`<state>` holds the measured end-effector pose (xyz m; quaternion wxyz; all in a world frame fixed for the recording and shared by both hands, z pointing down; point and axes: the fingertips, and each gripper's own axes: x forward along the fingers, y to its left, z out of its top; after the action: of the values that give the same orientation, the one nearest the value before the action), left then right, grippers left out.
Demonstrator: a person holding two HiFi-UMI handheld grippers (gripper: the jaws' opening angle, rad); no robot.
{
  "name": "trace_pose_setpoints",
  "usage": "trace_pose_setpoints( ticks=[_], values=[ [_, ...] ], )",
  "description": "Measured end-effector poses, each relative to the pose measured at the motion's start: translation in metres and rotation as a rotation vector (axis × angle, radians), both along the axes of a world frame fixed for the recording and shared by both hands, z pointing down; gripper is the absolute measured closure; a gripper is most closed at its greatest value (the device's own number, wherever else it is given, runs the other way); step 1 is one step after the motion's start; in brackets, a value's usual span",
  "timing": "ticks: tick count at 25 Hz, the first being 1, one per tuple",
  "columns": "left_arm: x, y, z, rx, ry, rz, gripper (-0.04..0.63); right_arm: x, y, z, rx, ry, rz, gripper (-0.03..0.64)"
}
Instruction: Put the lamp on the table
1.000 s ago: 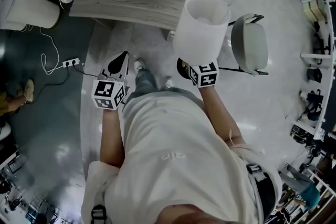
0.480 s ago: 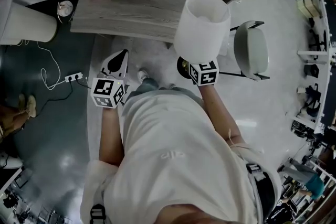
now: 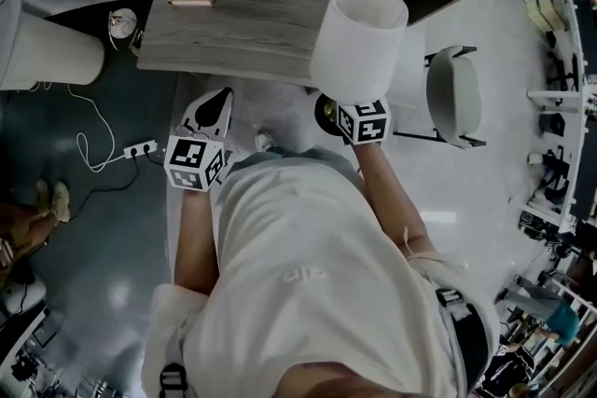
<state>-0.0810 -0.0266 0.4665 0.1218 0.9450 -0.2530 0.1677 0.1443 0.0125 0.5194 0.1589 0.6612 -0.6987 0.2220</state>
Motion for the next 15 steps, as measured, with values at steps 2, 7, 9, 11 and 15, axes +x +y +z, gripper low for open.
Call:
trace_pose_setpoints(
  ticks=[2, 7, 9, 11, 15],
  values=[
    [-0.008, -0.010, 0.000, 0.001, 0.004, 0.003, 0.581, -0.006, -0.013, 0.000, 0.001, -0.002, 0.000, 0.508],
    [-0.022, -0.027, 0.004, -0.017, 0.010, -0.011, 0.581, -0.014, -0.042, 0.000, -0.019, 0.010, -0.010, 0.508],
    [-0.024, -0.031, 0.005, -0.025, 0.013, -0.020, 0.581, -0.014, -0.053, 0.000, -0.024, 0.017, -0.019, 0.508],
    [-0.025, -0.032, 0.005, -0.031, 0.014, -0.028, 0.581, -0.014, -0.063, 0.002, -0.030, 0.020, -0.032, 0.508],
    [-0.027, -0.040, 0.009, -0.046, 0.005, -0.056, 0.581, -0.014, -0.089, 0.010, -0.050, 0.018, -0.062, 0.508]
  ],
)
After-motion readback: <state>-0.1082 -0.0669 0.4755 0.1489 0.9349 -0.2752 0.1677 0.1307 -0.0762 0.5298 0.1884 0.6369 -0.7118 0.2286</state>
